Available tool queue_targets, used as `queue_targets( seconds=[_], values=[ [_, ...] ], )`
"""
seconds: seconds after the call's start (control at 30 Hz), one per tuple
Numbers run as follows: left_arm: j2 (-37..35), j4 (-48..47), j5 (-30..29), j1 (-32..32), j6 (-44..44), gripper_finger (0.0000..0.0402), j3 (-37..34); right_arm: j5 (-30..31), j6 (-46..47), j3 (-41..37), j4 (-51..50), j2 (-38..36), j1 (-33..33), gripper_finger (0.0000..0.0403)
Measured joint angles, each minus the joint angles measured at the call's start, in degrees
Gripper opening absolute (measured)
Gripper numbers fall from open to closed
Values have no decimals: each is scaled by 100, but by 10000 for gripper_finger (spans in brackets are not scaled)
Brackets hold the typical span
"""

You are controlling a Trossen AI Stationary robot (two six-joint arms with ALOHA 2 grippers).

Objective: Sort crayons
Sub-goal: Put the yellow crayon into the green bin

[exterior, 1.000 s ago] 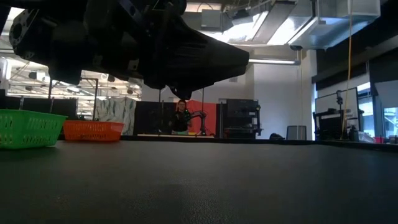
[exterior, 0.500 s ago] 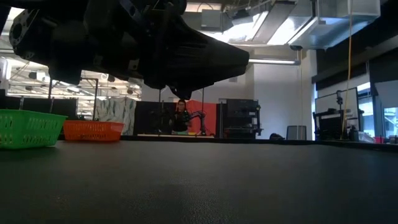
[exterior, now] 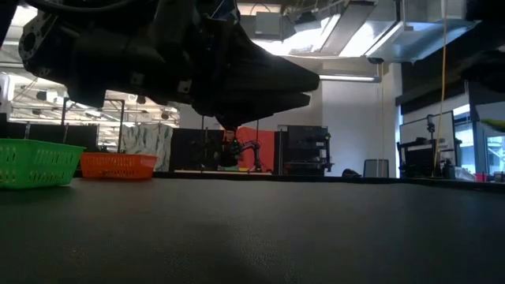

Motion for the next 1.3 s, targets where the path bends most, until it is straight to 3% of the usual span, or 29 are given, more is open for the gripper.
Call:
queue_targets(
  seconds=[0.17, 0.57, 0.8, 1.3],
  values=[
    [0, -11, -22, -4, 0, 174, 0, 25, -947, -303, 1165, 0, -453, 11],
    [0, -4, -52, -4, 28, 174, 0, 905, -2628, -1515, 4845, 11, -1009, 12],
    [0, 302, -458, 11, 50, 174, 2, 1102, -3696, -2051, 6842, 11, -1262, 12],
    [0, 150, -439, 139, 557, 151, 700, 1113, -4768, -2113, 7838, 373, -1337, 12]
  ],
)
